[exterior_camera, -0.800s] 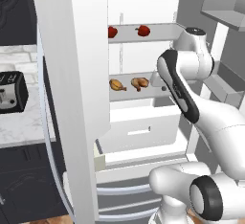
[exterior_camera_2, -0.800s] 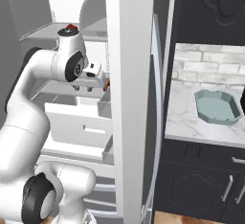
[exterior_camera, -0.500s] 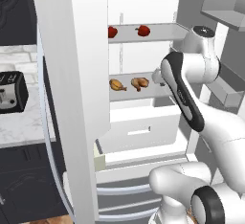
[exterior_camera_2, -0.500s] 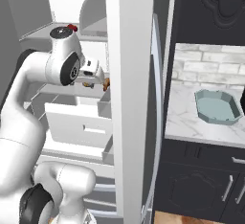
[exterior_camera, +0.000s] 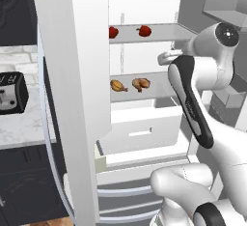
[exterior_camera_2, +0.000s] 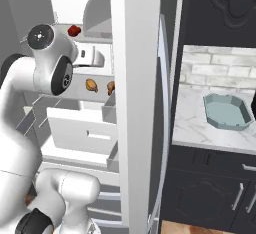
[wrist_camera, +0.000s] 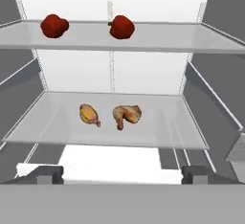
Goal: Place one bell pepper and one chicken drumstick in each tupperware on the nearby counter, to pack two identical lunches.
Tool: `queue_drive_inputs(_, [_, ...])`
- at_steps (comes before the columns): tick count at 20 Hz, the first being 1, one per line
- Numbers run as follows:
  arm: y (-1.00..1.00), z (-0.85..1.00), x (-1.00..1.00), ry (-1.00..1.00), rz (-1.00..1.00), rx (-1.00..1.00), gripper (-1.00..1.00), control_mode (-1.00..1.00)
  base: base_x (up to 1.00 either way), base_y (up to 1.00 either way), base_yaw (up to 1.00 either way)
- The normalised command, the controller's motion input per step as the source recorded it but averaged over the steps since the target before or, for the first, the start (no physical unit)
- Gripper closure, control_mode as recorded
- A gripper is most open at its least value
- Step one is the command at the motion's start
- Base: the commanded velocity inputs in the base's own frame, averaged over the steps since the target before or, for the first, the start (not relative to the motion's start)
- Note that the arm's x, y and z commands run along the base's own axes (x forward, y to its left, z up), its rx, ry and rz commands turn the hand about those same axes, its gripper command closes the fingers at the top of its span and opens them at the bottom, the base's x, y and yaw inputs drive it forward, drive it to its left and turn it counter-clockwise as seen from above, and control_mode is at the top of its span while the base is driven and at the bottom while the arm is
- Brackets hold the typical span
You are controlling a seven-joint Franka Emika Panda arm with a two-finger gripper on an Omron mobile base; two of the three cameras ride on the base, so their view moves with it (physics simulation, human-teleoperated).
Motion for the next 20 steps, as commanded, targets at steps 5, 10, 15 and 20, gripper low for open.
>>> queue_drive_inputs(5, [0.05,0.85,0.4,-0.13,-0.08,0.02,-1.0,-1.0,0.0,0.0,0.0])
queue_drive_inputs(10, [0.0,0.17,0.83,0.0,-0.11,0.1,-1.0,-1.0,0.0,0.0,0.0])
queue_drive_inputs(15, [0.06,0.0,0.73,0.0,-0.02,0.1,-1.0,-1.0,0.0,0.0,0.0])
queue_drive_inputs(20, [0.05,-0.01,0.77,0.01,0.0,0.03,-1.0,-1.0,0.0,0.0,0.0])
